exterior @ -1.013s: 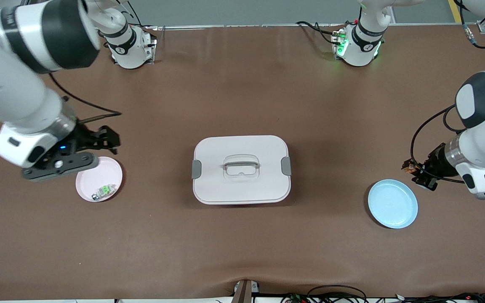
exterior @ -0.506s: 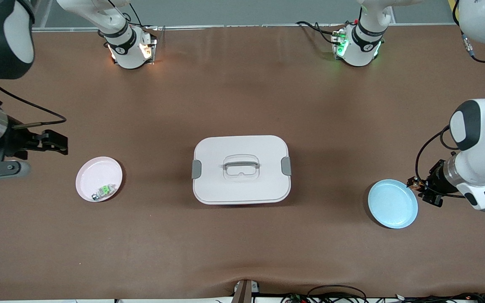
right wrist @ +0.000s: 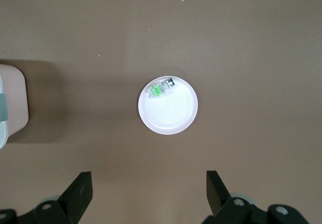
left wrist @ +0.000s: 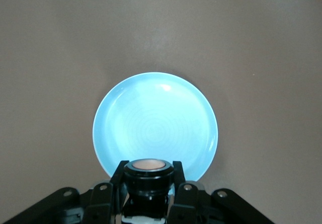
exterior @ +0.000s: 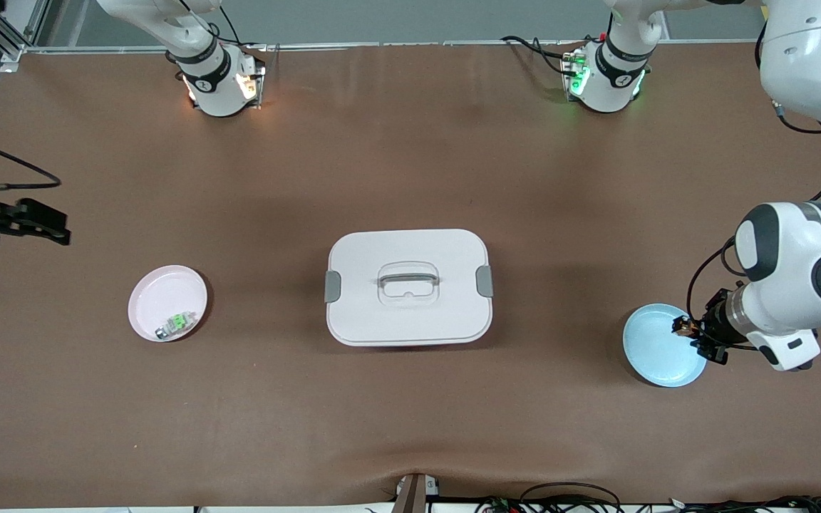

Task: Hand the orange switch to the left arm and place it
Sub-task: 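Carry the switch with the left gripper while the right gripper retracts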

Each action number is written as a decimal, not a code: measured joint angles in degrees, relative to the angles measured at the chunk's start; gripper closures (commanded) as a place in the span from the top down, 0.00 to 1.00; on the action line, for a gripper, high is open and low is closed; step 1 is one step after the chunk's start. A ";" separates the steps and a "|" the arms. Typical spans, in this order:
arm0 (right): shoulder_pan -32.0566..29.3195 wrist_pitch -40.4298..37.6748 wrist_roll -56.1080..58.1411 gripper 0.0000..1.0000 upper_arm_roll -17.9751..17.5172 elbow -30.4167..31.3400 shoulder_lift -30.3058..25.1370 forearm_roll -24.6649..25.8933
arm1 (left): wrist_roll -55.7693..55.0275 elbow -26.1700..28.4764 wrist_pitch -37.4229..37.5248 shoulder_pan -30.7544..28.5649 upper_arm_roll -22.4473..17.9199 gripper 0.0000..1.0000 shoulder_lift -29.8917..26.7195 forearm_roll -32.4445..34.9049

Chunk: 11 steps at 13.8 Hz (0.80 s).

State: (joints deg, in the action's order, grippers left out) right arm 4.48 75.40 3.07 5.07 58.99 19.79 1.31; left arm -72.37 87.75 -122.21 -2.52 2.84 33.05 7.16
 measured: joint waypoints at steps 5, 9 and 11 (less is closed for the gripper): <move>-2.92 -2.99 0.48 1.00 -0.06 0.05 -2.53 -2.89 | 0.00 -0.04 -3.34 -1.10 -0.01 0.00 3.41 0.42; -3.52 -1.83 0.48 1.00 -0.07 2.36 -3.26 -3.21 | -0.01 -0.06 -5.52 -1.11 0.00 0.00 6.10 0.43; -4.13 1.59 0.47 1.00 -0.06 6.90 -5.08 -3.20 | -0.01 -0.06 -6.25 -1.11 0.00 0.00 7.38 0.48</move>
State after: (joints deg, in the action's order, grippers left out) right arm 0.34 76.99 3.55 5.01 65.89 14.71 -1.89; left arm -72.38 87.69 -128.46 -3.64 2.84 40.42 7.65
